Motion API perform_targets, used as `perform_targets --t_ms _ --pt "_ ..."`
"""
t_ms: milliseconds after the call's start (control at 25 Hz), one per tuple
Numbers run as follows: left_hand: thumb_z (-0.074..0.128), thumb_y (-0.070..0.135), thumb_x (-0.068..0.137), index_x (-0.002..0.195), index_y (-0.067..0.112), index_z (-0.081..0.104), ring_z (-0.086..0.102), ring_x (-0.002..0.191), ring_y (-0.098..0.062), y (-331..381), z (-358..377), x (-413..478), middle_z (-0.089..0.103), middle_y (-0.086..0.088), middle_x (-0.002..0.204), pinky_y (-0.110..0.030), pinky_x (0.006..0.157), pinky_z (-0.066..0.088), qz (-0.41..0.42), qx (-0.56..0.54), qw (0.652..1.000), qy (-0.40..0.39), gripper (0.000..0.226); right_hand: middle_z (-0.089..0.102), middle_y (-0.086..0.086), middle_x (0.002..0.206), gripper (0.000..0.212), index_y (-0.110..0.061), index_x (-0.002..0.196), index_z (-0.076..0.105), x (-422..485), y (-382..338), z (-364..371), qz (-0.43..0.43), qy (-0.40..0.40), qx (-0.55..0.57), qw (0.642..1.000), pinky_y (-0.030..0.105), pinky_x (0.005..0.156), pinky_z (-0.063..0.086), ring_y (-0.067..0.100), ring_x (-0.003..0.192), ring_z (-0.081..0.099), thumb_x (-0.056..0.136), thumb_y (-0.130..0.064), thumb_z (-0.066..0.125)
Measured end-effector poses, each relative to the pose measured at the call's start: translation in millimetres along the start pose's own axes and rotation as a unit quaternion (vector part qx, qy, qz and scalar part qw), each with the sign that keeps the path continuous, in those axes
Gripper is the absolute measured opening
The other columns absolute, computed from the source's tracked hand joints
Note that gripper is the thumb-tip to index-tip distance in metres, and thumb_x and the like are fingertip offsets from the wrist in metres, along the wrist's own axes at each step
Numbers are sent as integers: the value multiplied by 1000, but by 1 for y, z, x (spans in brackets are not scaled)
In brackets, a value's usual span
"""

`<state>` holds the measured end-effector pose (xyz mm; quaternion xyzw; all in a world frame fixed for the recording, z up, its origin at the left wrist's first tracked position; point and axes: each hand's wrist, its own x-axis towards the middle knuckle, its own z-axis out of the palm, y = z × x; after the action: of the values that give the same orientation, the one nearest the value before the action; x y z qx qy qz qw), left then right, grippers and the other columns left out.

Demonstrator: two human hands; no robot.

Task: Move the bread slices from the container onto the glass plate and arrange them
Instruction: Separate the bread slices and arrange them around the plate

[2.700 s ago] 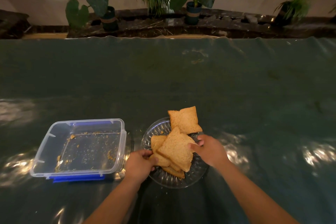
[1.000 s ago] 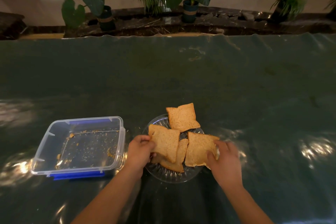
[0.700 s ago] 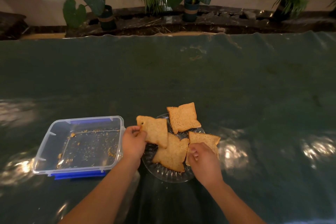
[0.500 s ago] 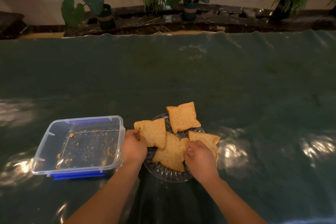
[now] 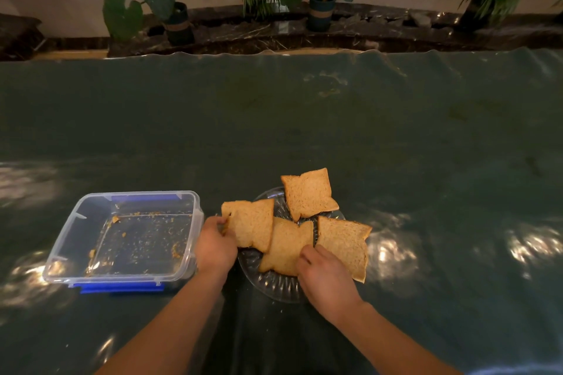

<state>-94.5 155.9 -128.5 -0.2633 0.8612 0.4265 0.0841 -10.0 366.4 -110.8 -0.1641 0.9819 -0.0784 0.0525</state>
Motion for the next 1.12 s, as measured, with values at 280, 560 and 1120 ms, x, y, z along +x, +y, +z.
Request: perform_targets --t_ms 280,560,1120 --pt "69 21 82 134 18 47 62 101 -26 -2 3 -14 61 -9 122 -50 86 56 -85 -133 987 -37 57 61 -1 94 26 -18 89 64 0 5 1 15 21 36 999 32 70 55 18 84 56 73 -35 75" --pt "81 20 71 133 14 47 63 101 -30 -4 11 -31 60 -7 112 -50 84 57 -146 -201 969 -2 70 50 5 108 46 -16 108 55 12 1 5 107 -20 7 994 34 81 51 22 99 46 77 -46 71" --pt "78 27 76 96 20 60 66 74 -21 -7 16 -41 68 -5 85 -35 59 53 -209 -257 943 34 28 69 -8 75 16 -23 75 69 -3 17 -34 2 82 -34 996 30 49 50 16 54 61 85 -34 63"
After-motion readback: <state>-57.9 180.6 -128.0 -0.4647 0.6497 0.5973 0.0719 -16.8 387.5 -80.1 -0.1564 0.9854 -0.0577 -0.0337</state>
